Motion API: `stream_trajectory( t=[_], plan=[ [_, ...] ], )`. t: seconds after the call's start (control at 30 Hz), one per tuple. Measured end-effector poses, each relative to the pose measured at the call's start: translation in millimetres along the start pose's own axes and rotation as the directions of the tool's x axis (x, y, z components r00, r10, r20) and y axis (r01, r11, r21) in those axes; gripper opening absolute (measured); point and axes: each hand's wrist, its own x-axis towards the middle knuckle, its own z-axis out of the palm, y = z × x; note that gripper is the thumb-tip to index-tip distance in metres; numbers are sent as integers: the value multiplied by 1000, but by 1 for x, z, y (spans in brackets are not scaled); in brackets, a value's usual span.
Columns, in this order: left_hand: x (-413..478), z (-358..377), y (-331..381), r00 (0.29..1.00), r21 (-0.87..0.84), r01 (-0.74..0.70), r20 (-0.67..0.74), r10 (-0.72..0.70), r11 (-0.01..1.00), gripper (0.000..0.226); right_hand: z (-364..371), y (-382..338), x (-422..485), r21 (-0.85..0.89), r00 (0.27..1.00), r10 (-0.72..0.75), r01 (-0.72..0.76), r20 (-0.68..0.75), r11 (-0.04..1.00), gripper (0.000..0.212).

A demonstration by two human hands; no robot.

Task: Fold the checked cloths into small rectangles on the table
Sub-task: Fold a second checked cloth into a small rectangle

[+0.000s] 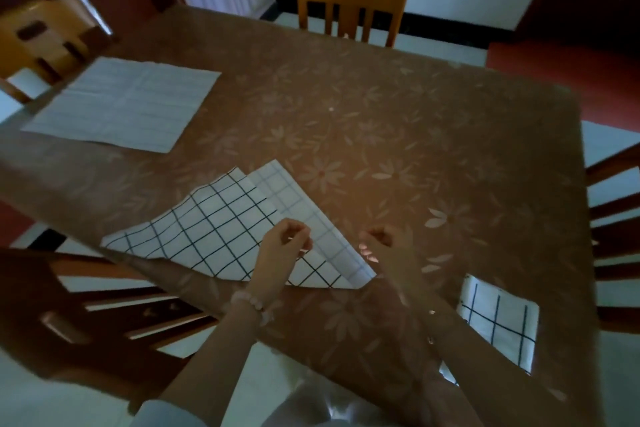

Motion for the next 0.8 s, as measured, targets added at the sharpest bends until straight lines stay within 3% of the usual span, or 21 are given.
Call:
stream_trajectory(
  t=[0.37, 0.8],
  plan=[
    [-36, -38, -14, 977, -185, 40, -199, -78, 982, 16, 44, -29, -10, 110, 976, -73, 51, 203, 993, 11],
    [-68, -148, -7, 932, -231, -154, -356, 63, 961, 22, 142, -79, -59, 38, 911, -254, 256, 326, 966, 18]
  ],
)
